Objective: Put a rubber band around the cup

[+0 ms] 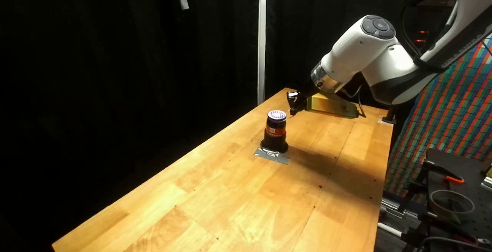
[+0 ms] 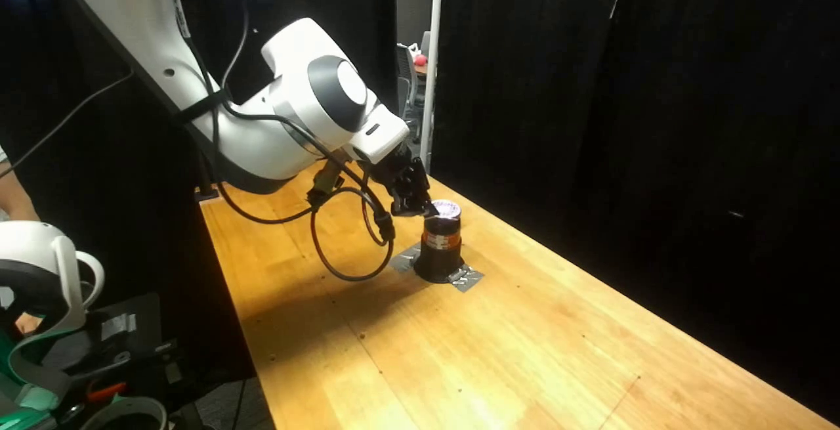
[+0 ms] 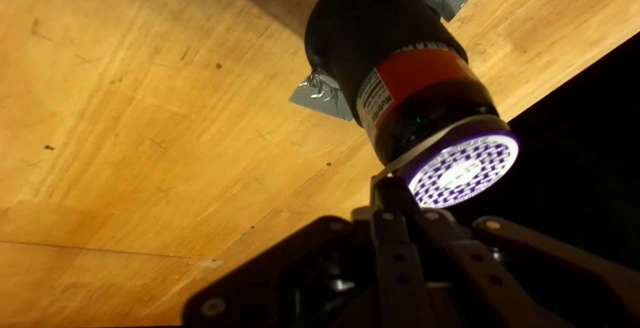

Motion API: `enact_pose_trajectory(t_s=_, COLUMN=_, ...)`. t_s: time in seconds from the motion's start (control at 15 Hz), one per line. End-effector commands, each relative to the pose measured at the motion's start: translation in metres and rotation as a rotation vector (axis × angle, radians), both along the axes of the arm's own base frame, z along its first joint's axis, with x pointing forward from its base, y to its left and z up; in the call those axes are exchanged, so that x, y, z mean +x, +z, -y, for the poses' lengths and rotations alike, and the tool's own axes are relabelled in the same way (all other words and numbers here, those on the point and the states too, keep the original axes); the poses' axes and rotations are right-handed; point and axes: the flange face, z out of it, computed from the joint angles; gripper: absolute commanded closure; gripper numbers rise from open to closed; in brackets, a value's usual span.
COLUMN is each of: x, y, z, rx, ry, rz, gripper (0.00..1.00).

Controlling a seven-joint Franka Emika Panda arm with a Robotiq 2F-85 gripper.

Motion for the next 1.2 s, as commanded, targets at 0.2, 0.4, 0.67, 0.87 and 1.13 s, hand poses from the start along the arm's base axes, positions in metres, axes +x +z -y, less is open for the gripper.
enact_pose_trajectory(t_s=0.2, x=-0.013, y=-0.016, z=-0.037, rx=-0.043, ry=-0.035, rz=0.108, gripper=0.95)
enact_pose_trajectory(t_s=0.4, x=-0.021, y=-0.021, z=-0.053, rx=-0.079, ry=-0.022, rz=0.162, gripper=0.95)
enact_pose_trajectory(t_s=0.67, x=-0.027, y=-0.028, z=-0.064, rx=-0.1, ry=-0.032, rz=0.238, gripper=0.95)
enact_pose_trajectory(t_s=0.87, x=-0.029, y=-0.032, z=-0.053, rx=-0.084, ry=-0.056, rz=0.169, gripper=0.69)
enact_pose_trajectory(t_s=1.13, x=-0.022, y=-0.028, z=-0.044, rx=-0.05, ry=-0.067, rz=0.138, gripper=0.7)
